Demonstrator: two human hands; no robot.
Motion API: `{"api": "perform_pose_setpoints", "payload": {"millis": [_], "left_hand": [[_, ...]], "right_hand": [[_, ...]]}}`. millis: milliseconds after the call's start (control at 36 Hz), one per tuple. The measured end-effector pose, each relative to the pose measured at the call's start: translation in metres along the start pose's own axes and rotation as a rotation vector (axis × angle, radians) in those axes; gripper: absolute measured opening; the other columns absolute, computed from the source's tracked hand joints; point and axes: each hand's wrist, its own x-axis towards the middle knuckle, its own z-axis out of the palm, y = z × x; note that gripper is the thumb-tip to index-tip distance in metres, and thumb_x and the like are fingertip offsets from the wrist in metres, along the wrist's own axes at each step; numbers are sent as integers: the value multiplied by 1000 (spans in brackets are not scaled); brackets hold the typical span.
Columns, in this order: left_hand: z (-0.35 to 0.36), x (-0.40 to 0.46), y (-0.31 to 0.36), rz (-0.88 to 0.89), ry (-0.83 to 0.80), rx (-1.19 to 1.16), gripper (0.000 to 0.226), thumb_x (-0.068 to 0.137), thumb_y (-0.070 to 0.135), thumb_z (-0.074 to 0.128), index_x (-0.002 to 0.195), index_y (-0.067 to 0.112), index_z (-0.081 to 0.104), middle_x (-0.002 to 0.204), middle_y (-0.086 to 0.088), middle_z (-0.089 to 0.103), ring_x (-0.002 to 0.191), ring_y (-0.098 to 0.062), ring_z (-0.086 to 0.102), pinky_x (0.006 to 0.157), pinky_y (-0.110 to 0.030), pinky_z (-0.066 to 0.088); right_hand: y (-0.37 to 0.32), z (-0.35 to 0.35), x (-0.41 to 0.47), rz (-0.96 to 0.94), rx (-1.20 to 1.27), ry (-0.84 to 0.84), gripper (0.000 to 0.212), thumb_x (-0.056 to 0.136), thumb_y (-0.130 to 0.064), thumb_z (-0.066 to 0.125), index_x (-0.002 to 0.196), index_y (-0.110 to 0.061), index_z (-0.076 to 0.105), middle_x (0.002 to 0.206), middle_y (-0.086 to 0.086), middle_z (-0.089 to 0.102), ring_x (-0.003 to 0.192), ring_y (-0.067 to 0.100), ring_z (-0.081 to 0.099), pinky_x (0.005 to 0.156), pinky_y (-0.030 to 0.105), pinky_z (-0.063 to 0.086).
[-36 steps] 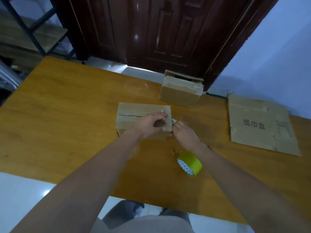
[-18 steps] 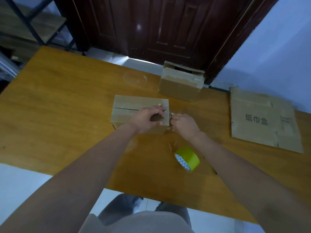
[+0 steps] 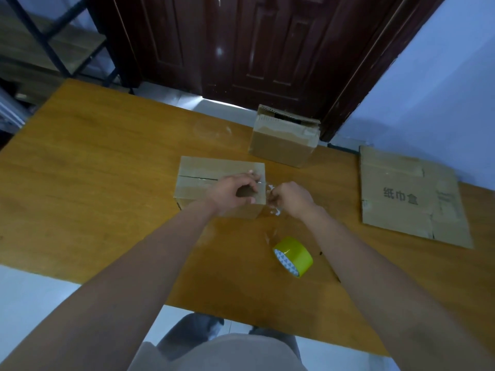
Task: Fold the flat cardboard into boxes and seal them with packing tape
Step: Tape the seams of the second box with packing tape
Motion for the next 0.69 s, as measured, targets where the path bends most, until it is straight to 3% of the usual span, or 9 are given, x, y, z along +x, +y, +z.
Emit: {"api": "perform_pose_setpoints", "payload": {"millis": [111,222,306,417,556,639,694], "left_hand": [[1,1,-1,-6,-4,-8,25,82,13,71,106,13,65,142,4,48,138,-8,31,114,-29,26],[2,2,-3,-2,-4,-1,26,82,13,72,107,14,65,141,4,49,137,-9,33,113,-28,27],[2,2,-4,3,-4,12,26,82,14,71,108,16,65,142,5,48,137,-9,33,113,-28,26],[3,2,-3,4,-9,19,26,83,13,70,108,17,64,143,6,47,137,-10,33,113,-28,26],[2,1,-3,-8,-2,23,28,83,12,69,110,16,64,144,6,46,138,-9,32,114,-29,26],[2,1,-3,5,-6,57,29,84,13,69,112,14,64,143,5,46,138,-11,33,112,-29,28],[1,1,-2,16,3,62,30,83,12,69,112,12,64,142,3,48,136,-13,36,111,-26,28]], "right_hand": [[1,-8,-15,-66,11,-22,21,83,-24,68,102,-17,70,100,3,68,93,21,62,77,37,51],[-18,-16,-20,-115,-74,-46,22,88,-30,60,90,-10,69,92,7,64,88,24,58,64,31,41],[-28,-20,-22,-96,-107,-47,20,90,-26,58,92,-10,70,89,7,63,88,24,58,62,27,33],[-34,-20,-24,-48,-129,-91,20,92,-22,55,93,-5,67,91,11,62,85,27,57,62,29,35],[-36,-19,-25,112,-50,-55,24,87,-30,63,75,-11,57,82,7,57,78,26,57,64,32,43],[-34,-11,-26,105,35,-59,26,89,-24,61,66,-12,57,94,14,66,81,27,60,65,32,42],[-37,-5,-28,84,-5,-20,21,90,-21,59,75,-6,63,99,18,65,85,31,61,65,30,39]]}}
